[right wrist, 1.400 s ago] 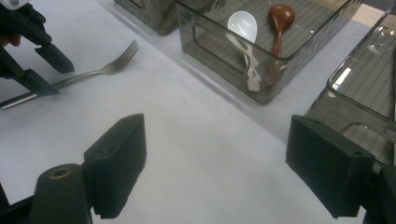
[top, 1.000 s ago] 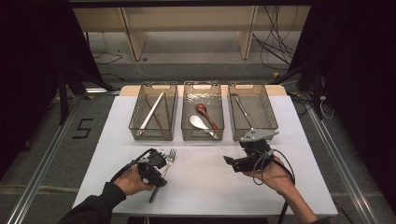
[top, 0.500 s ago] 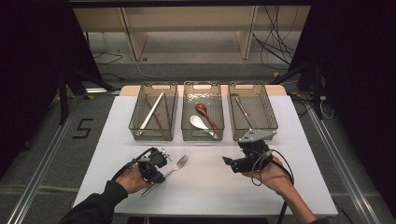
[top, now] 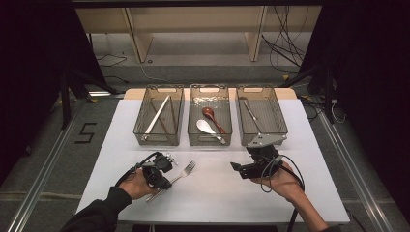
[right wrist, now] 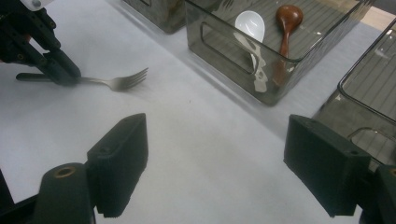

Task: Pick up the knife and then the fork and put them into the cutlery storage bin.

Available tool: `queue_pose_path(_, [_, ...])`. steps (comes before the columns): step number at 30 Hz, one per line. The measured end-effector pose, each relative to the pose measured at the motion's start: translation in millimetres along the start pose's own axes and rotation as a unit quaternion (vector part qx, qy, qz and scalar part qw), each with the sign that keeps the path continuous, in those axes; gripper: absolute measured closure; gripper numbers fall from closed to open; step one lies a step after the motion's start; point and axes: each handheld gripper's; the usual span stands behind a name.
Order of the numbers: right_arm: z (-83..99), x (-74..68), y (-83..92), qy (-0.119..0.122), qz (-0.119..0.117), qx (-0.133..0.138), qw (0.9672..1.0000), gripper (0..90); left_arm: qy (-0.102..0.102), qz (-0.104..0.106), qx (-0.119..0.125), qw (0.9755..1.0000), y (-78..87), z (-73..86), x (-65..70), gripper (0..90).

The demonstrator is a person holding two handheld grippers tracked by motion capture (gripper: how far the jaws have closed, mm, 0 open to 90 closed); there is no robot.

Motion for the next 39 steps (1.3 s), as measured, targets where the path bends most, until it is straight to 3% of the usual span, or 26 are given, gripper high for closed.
queue_pose_path(7, [-0.4,-1.1,0.3,0.003,0.0,0.0,1.0,22.9,-0.013,-0.009,0.007,0.9999,5.2,-0.2,-0.4,83.2])
queue_pose_path(12, [-0.7,-5.5,0.2,0.012,-0.006,0.006,0.9999,22.9,-0.019,0.005,0.031,0.9993,19.7,-2.5,0.8,83.5])
queue_pose_path(15, [-2.1,-13.8,-0.9,0.031,-0.007,0.008,0.9995,22.9,-0.026,0.012,0.04,0.9988,27.3,-4.9,3.6,83.4])
queue_pose_path(18, [-5.1,-28.0,-1.5,0.065,-0.01,0.017,0.9977,23.0,-0.037,0.025,0.057,0.9974,37.7,-8.9,9.6,83.4])
queue_pose_path(22, [-9.4,-51.0,-2.7,0.113,-0.018,0.028,0.9931,23.0,-0.052,0.033,0.064,0.9961,46.3,-16.4,16.3,83.3])
queue_pose_path(28, [-11.4,-73.1,-7.6,0.157,-0.025,0.033,0.9868,23.2,-0.065,0.036,0.063,0.9953,49.2,-22.9,21.2,83.4])
queue_pose_path(32, [-11.6,-82.4,-11.8,0.186,-0.004,0.033,0.9819,24.1,-0.073,0.042,0.058,0.9947,50.2,-26.7,25.8,83.3])
queue_pose_path(39, [-9.2,-99.6,-22.0,0.251,0.03,0.029,0.9672,26.3,-0.09,0.048,0.058,0.9931,53.9,-32.0,34.3,83.4])
Point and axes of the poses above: each handheld gripper's, and its own axes: y roughly backward along the jaws, z roughly out of its underside, x roughly to its right, and after that the axes turned 11 degrees about -x, right-handed
